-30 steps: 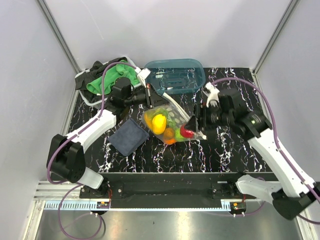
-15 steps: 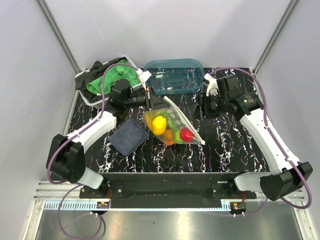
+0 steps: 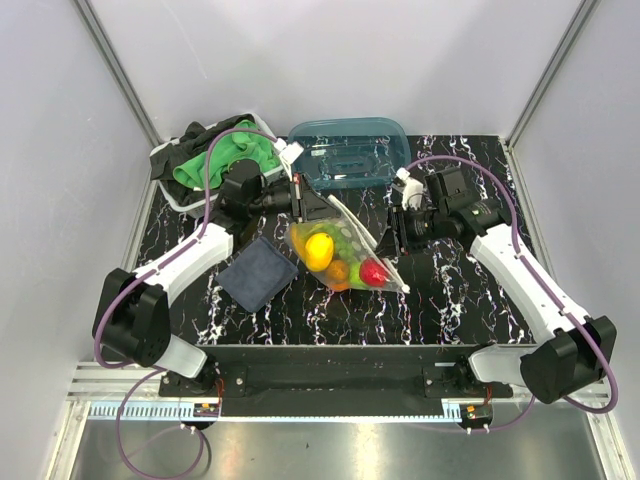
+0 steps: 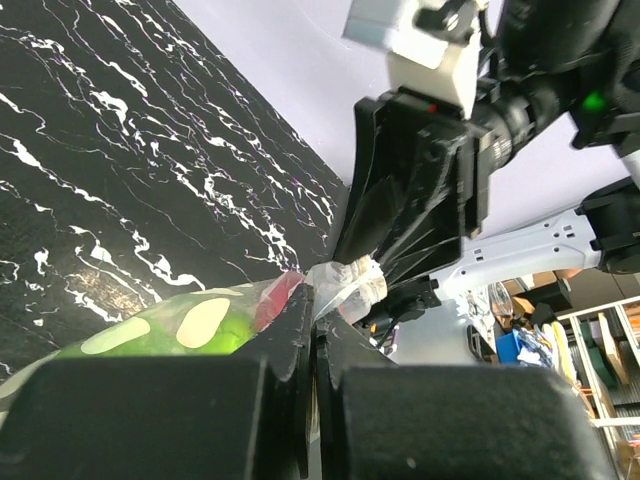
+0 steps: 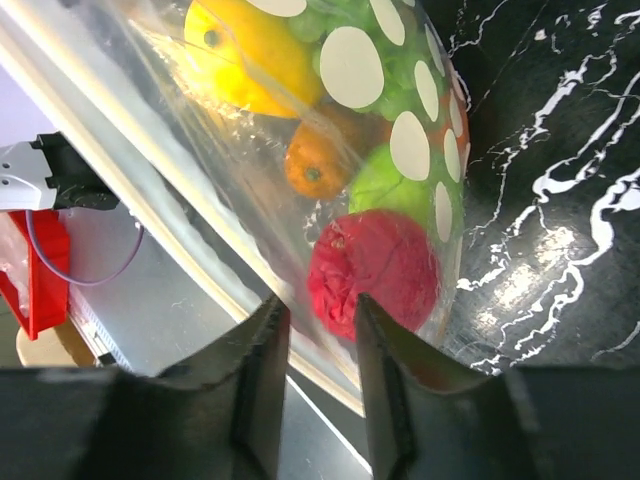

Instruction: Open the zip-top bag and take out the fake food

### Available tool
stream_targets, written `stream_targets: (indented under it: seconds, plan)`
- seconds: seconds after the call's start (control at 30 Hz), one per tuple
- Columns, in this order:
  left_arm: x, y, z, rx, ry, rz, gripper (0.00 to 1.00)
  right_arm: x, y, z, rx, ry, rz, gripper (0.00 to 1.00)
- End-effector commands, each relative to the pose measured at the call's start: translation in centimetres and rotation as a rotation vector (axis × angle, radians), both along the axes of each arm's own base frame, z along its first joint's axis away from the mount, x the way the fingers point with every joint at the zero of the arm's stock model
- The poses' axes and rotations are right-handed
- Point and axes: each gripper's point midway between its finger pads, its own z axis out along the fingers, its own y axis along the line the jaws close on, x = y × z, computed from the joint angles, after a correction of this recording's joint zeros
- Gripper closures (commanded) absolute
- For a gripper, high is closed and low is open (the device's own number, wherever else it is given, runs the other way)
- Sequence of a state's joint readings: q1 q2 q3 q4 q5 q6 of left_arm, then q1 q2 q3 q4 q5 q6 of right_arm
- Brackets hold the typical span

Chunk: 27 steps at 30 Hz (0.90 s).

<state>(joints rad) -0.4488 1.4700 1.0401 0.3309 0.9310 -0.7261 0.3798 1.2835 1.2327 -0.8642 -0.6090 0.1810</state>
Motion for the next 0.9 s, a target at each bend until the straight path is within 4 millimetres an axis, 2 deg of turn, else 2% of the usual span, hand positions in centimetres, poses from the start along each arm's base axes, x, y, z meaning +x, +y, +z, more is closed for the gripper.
stream_targets:
  seconds: [0.0, 0.03, 0.1, 0.13, 0.2, 0.23, 0.27, 0.3, 0.4, 0.47, 0.5, 0.53, 0.6, 0.63, 0.87]
  plan:
    - [-0.7, 0.0, 2.5, -0.050, -0.068, -0.032, 1.00, 0.1, 0.9, 1.4, 0.081, -0.072, 0.026, 0.65]
    - [-0.7, -0.1, 2.5, -0.049, -0.063, -0.032, 1.00, 0.0, 1.0, 1.3, 0.085, -0.070, 0.023, 0.68]
    - [-0.7, -0.2, 3.0, -0.051, -0.076, -0.028, 1.00, 0.0, 1.2, 1.4, 0.105, -0.063, 0.019, 0.82]
    - [-0.4, -0.3, 2.6, -0.027, -0.050, -0.002, 1.00, 0.0, 1.3, 1.4, 0.112, -0.059, 0.017, 0.87]
    - [0.2, -0.3, 2.9, 0.013, -0.079, 0.044, 0.79, -0.1, 1.5, 1.9, 0.132, -0.054, 0.000, 1.00]
    - [0.6, -0.2, 2.1, 0.061, -0.044, 0.096, 0.68, 0.0, 1.5, 2.1, 0.138, -0.040, -0.019, 1.00]
    - [0.6, 0.0, 2.5, 0.078, -0.058, 0.124, 0.58, 0.2, 1.4, 2.3, 0.136, -0.050, -0.036, 1.00]
    - [0.7, 0.1, 2.6, 0.103, -0.090, 0.148, 0.34, 0.4, 1.3, 2.4, 0.137, -0.051, -0.052, 1.00]
    - [0.7, 1.2, 3.0, 0.184, -0.092, 0.259, 0.29, 0.8, 1.2, 2.6, 0.136, -0.042, -0.104, 1.00]
    - [1.1, 2.4, 2.3, 0.252, -0.060, 0.362, 0.25, 0.9, 1.1, 2.3, 0.134, -0.027, -0.131, 1.00]
    - [0.5, 2.7, 2.9, 0.265, -0.080, 0.378, 0.19, 1.0, 1.1, 2.2, 0.132, -0.024, -0.141, 1.00]
    - [0.5, 3.7, 1.9, 0.337, -0.052, 0.439, 0.18, 1.1, 1.0, 2.2, 0.130, -0.018, -0.153, 1.00]
    - [-0.5, 4.2, 2.8, 0.357, -0.066, 0.468, 0.17, 1.1, 0.9, 2.1, 0.129, -0.014, -0.165, 1.00]
    - [-0.7, 4.7, 2.3, 0.389, -0.042, 0.496, 0.17, 1.0, 0.9, 2.1, 0.134, -0.010, -0.169, 1.00]
    - [-4.4, 4.4, 2.0, 0.452, 0.072, 0.561, 0.19, 0.5, 0.9, 2.2, 0.155, 0.002, -0.188, 1.00]
